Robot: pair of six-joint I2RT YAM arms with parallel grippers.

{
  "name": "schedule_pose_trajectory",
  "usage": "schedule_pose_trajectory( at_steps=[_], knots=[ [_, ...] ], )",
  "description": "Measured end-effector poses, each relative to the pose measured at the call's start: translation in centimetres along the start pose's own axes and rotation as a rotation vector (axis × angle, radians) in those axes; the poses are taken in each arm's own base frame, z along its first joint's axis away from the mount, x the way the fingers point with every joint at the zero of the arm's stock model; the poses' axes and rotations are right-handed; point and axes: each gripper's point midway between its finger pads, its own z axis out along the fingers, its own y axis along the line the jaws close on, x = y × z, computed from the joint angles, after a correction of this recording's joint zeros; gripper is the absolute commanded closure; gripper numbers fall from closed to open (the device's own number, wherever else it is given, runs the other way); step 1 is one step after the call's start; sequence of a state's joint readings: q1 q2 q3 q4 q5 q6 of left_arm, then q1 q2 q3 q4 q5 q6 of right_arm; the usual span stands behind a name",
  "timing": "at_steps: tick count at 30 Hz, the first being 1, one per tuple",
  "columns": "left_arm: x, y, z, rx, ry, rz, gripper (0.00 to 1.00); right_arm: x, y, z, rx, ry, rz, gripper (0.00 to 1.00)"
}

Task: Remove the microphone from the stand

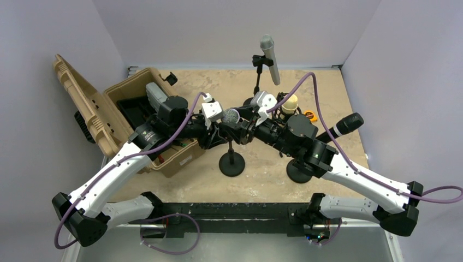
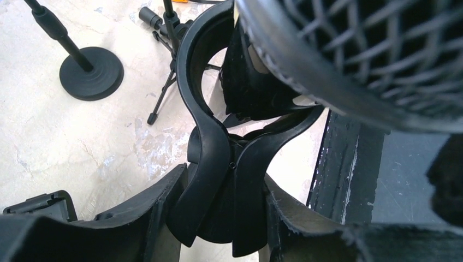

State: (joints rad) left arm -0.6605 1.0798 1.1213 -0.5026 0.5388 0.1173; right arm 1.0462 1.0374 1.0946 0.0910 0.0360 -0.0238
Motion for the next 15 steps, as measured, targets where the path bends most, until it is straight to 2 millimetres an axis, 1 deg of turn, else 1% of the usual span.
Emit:
schedule_pose_trajectory(
  at_steps=[15],
  knots=[
    [-0.3, -0.3, -0.1, 0.018, -0.012, 0.015, 1.0, -1.0, 0.1, -0.4, -0.005, -0.025, -0.001, 1.0]
  ],
)
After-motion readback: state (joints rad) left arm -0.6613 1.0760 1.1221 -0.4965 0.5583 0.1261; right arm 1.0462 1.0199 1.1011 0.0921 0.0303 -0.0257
